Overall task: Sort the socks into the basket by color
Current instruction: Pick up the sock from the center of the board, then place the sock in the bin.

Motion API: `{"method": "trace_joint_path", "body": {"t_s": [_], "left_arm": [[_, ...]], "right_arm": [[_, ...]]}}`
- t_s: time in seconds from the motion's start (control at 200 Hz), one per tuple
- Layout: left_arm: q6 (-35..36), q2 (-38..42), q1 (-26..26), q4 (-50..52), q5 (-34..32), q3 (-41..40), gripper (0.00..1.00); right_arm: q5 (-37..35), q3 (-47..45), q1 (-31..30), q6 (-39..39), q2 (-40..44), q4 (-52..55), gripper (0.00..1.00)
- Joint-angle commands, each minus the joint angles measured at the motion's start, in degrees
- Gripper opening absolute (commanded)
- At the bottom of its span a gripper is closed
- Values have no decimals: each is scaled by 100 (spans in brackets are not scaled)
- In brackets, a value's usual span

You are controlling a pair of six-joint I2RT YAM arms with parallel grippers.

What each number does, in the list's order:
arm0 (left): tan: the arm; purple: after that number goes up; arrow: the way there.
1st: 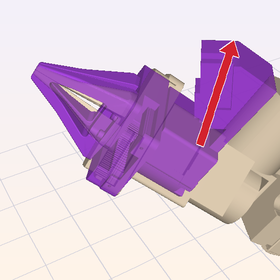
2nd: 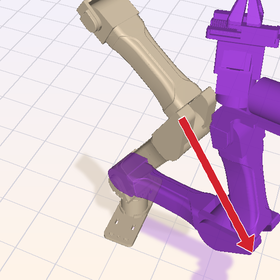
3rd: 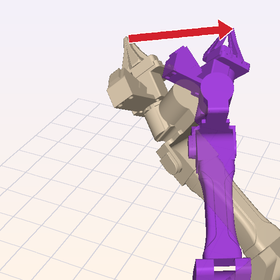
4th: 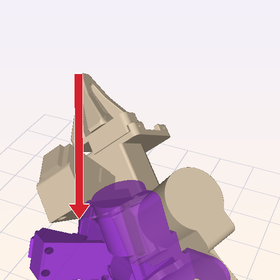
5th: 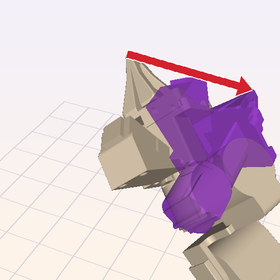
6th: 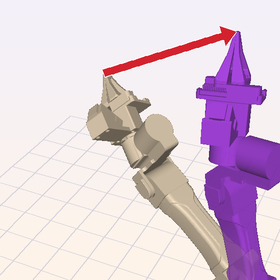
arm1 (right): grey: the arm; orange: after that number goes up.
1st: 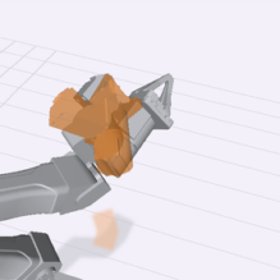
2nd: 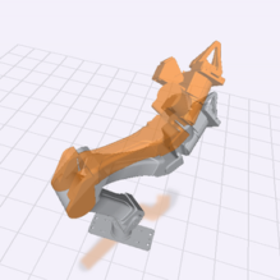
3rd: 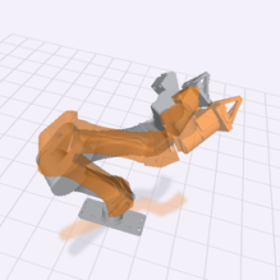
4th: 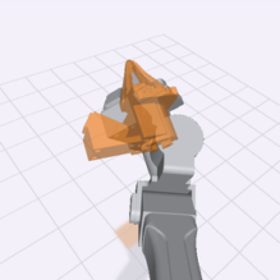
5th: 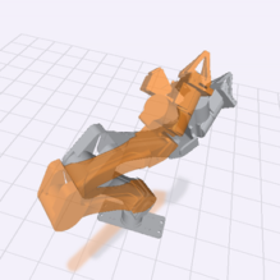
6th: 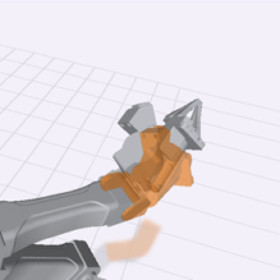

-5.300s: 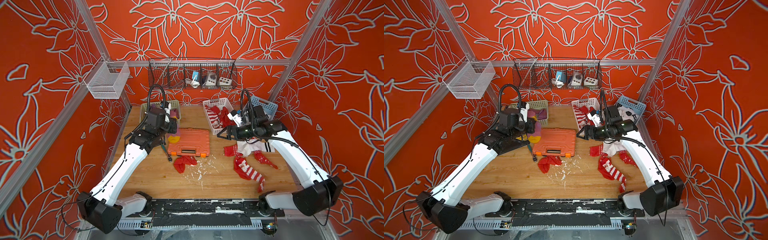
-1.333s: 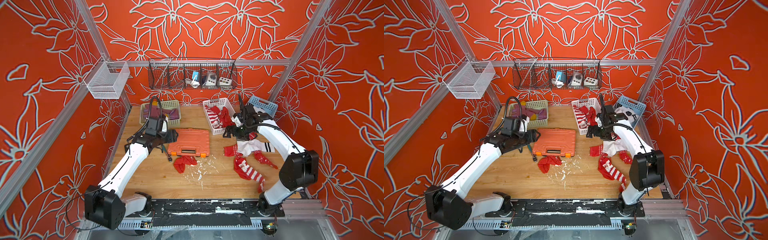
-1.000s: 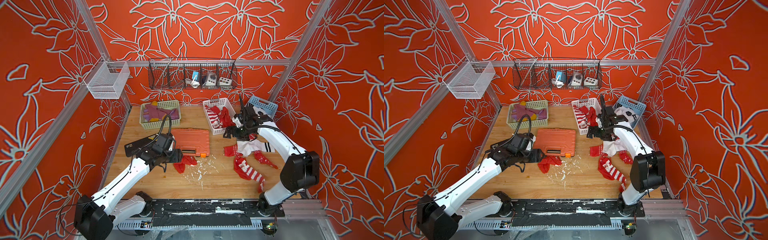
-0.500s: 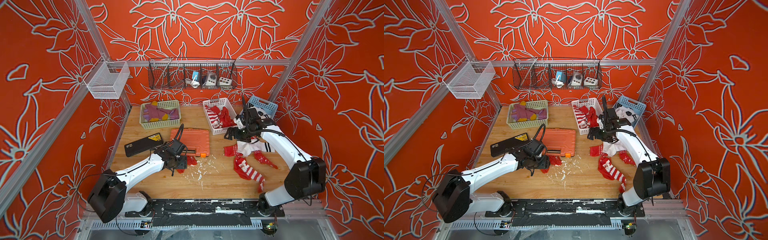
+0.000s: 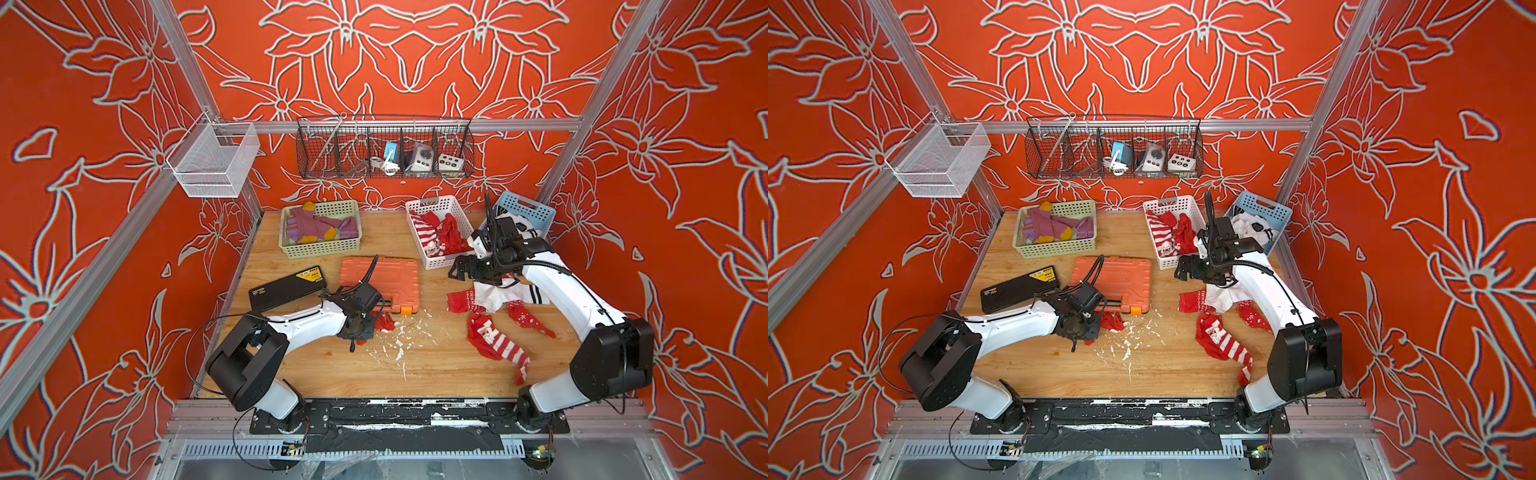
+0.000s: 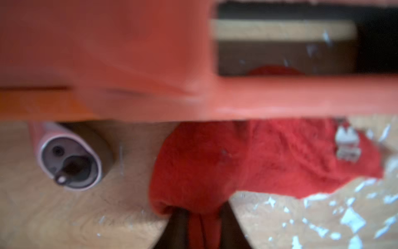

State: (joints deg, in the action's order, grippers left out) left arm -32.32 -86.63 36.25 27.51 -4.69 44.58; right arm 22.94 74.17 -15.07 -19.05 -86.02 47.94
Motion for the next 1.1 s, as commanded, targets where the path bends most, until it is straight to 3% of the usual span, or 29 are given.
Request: {"method": "trace_joint_path", "body": {"t_s": [0.0,0.255,0.495,0.686,1.096], "left_arm": [[33,189,117,325,48,50,2],[91,1416,242,1176,339,219,0],[472,2084,260,2036,642,1429,0],[1024,1284,254,2213,784,2933,0],[1688,-1370,-113,1221,1433,5800,0]], "right_arm": [[73,-51,-40,-26,155,-24,97],[250,-29,-40,-66,152,-48,96],[295,9,-40,-235,215,-147,97],[10,-56,-40,-410,402,-146,98],[-1053,-235,37,-676,1192,44,98]]}}
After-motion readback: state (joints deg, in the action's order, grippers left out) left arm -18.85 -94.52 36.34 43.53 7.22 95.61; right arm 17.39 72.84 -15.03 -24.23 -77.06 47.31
